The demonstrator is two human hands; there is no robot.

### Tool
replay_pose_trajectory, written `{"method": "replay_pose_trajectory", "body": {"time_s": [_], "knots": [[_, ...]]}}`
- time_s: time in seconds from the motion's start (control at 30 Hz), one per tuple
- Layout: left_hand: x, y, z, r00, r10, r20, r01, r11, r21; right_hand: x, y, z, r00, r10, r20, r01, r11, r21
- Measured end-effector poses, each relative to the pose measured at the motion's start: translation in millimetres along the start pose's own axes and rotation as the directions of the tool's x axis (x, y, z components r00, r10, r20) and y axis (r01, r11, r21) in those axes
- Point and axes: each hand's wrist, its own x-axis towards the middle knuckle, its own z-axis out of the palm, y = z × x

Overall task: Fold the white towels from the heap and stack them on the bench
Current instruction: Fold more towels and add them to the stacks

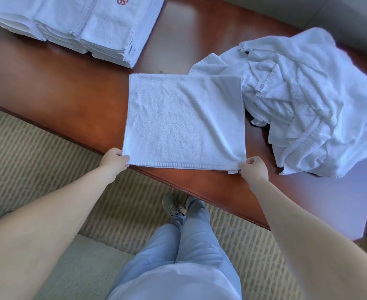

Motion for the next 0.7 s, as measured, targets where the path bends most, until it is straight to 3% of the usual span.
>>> {"method": "replay_pose_trajectory", "body": {"time_s": [0.17, 0.3, 0.43, 0.5, 0.57, 0.7], "knots": [[-24, 25, -25, 0.998, -0.054, -0.023, 0.047, 0.971, -0.234, -23, -26, -25, 0.996, 0.034, 0.08, -0.048, 0.984, 0.173], [-52, 71, -57, 1.0, -0.012, 0.027, 0.023, 0.905, -0.425, -45, -68, -60, 0.989, -0.001, 0.148, -0.046, 0.948, 0.315], [-85, 136, -101, 0.992, 0.113, 0.05, -0.059, 0.787, -0.614, -77, -131, -103, 0.989, -0.078, 0.123, -0.01, 0.808, 0.59], [-105, 165, -124, 0.987, 0.146, 0.07, -0.049, 0.682, -0.73, -98, -159, -126, 0.985, -0.139, 0.101, 0.03, 0.718, 0.696], [-124, 187, -146, 0.979, 0.183, 0.084, -0.038, 0.58, -0.814, -118, -183, -148, 0.984, -0.172, 0.054, 0.066, 0.618, 0.783], [-148, 226, -180, 0.952, 0.293, 0.084, -0.068, 0.473, -0.879, -148, -228, -178, 0.979, -0.195, -0.061, 0.141, 0.428, 0.892]]}}
